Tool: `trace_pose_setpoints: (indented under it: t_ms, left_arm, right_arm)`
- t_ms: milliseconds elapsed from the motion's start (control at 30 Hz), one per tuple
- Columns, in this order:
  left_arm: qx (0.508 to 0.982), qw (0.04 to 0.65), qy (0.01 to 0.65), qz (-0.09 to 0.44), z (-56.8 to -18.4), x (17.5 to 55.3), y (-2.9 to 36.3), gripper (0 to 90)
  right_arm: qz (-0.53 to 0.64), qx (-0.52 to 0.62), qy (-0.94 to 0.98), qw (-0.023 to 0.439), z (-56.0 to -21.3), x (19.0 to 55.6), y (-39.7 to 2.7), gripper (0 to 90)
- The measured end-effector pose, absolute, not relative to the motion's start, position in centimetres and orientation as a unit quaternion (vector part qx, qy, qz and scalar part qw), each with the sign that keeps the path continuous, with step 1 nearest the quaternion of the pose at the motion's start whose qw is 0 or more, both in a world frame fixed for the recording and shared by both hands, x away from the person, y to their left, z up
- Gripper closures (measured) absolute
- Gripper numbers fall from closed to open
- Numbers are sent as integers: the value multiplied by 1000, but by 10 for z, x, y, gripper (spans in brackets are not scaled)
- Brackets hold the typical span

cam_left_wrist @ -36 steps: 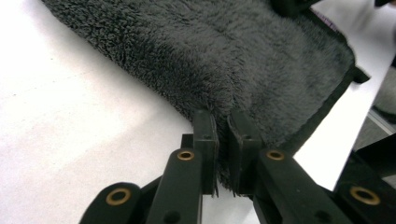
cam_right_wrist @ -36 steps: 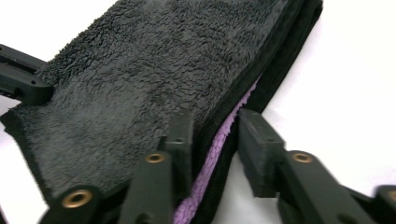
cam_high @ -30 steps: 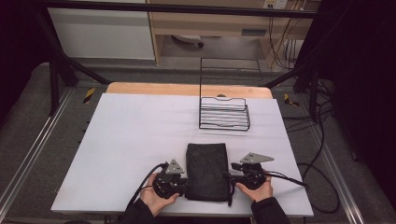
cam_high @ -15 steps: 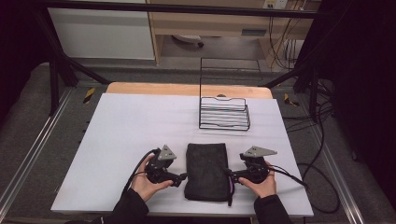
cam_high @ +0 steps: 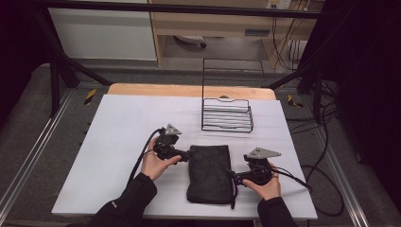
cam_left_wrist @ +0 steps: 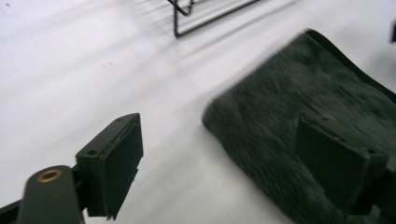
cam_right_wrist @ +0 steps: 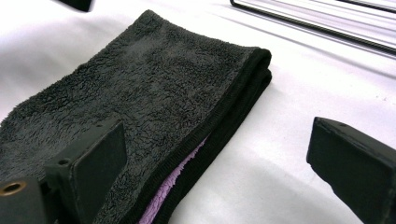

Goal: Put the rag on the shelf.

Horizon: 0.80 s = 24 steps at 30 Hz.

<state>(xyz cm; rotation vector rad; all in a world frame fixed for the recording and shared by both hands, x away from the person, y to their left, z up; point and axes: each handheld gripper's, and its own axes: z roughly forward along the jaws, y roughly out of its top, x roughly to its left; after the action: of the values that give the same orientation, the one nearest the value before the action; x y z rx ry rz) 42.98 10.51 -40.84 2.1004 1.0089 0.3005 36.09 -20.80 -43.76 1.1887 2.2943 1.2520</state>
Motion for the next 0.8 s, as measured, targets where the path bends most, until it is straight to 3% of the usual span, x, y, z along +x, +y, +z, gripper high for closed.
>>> trace_pose_setpoints:
  t_ms: [200, 367, 567, 800]
  left_arm:
    - [821, 379, 416, 98, -424, 443, 95, 306]
    - [822, 373, 422, 85, -436, 449, 92, 472]
    - [826, 373, 415, 75, -444, 447, 88, 611]
    - [826, 376, 415, 69, -446, 444, 85, 700]
  right_arm:
    - [431, 414, 791, 134, -438, 362, -207, 51]
    - [431, 415, 790, 135, -439, 363, -207, 49]
    - [431, 422, 786, 136, -440, 368, -206, 45]
    - [439, 430, 777, 136, -437, 377, -206, 35]
